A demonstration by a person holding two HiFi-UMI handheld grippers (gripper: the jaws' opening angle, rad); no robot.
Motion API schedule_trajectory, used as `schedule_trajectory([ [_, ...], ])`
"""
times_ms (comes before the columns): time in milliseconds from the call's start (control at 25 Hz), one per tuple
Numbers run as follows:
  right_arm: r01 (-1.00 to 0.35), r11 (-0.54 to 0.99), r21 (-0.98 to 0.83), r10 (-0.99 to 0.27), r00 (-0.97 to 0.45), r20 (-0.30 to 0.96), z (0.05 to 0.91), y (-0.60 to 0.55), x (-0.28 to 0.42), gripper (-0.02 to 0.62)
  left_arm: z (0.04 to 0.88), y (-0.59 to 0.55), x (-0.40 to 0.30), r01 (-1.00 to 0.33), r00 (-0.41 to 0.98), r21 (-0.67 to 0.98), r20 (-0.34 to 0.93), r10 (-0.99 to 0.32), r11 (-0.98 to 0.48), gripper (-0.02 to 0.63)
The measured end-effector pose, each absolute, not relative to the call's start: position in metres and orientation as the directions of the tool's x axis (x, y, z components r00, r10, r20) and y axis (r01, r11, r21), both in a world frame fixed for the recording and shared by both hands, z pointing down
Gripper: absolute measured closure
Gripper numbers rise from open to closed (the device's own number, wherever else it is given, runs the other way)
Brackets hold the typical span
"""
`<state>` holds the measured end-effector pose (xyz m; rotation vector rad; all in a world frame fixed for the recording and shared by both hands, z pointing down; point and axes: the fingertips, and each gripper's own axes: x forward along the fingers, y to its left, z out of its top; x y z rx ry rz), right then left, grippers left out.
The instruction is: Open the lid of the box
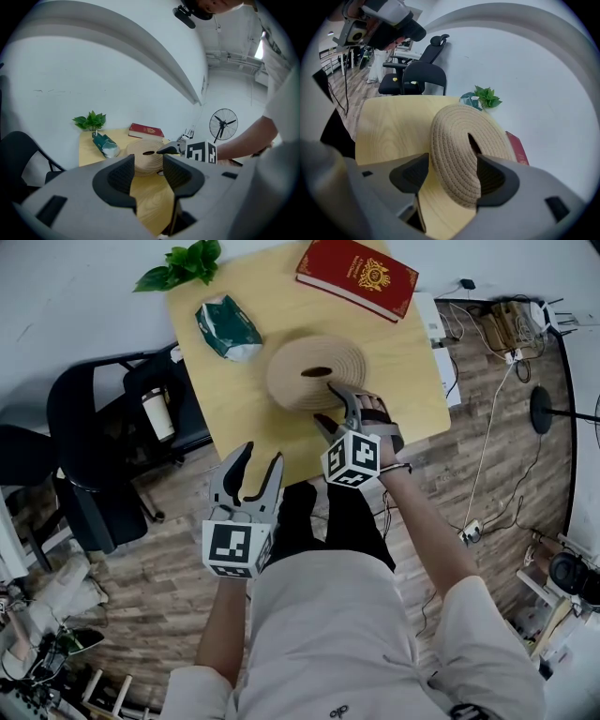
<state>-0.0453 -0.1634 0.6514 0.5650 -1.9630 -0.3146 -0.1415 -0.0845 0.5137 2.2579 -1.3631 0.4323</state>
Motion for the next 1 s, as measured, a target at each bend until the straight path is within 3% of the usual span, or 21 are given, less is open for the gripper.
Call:
schedule_trajectory([
  [1000,-0.213,0.893,0.397,-0.450,-0.378,0.809,0.6604,-0.1665,-0.0497,0.313,0.5154,-0.0899,-0.1404,-0.889,0.458,0.237,0.493,-0.740,-0.393,0.431],
])
